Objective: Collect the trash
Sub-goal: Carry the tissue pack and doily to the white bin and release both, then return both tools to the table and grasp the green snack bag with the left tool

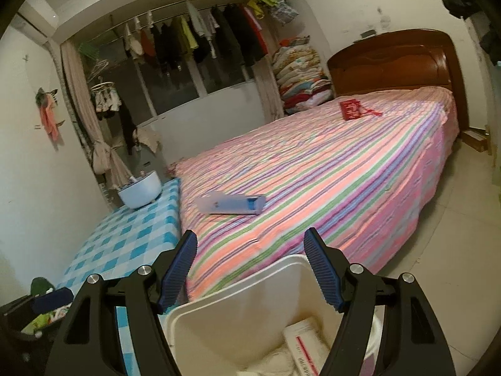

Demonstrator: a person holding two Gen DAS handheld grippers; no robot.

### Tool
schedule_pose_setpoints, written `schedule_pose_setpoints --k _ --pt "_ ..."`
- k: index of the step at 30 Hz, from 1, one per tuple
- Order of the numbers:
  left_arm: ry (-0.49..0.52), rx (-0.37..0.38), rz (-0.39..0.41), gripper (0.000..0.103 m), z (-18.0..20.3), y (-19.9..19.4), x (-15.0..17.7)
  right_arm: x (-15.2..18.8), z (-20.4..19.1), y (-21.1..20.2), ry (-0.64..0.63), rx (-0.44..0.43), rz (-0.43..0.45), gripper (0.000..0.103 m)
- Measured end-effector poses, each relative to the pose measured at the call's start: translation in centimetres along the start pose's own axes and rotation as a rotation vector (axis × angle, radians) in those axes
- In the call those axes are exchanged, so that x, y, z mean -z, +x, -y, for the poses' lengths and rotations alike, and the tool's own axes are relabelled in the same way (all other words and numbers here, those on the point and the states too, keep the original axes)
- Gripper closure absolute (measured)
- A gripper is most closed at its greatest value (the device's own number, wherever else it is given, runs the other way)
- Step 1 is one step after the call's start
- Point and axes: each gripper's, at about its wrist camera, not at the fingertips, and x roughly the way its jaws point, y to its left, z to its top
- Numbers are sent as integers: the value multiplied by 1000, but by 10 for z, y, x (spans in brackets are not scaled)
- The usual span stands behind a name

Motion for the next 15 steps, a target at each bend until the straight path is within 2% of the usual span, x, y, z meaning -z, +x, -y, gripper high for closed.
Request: schedule_pose_setpoints --k 8,15 --pt "-100 -116 30 9 -52 -28 0 9 -49 9 -59 -123 -32 34" --pt "-219 -271 32 8 -115 -50 12 23 -90 18 -109 -204 -72 34"
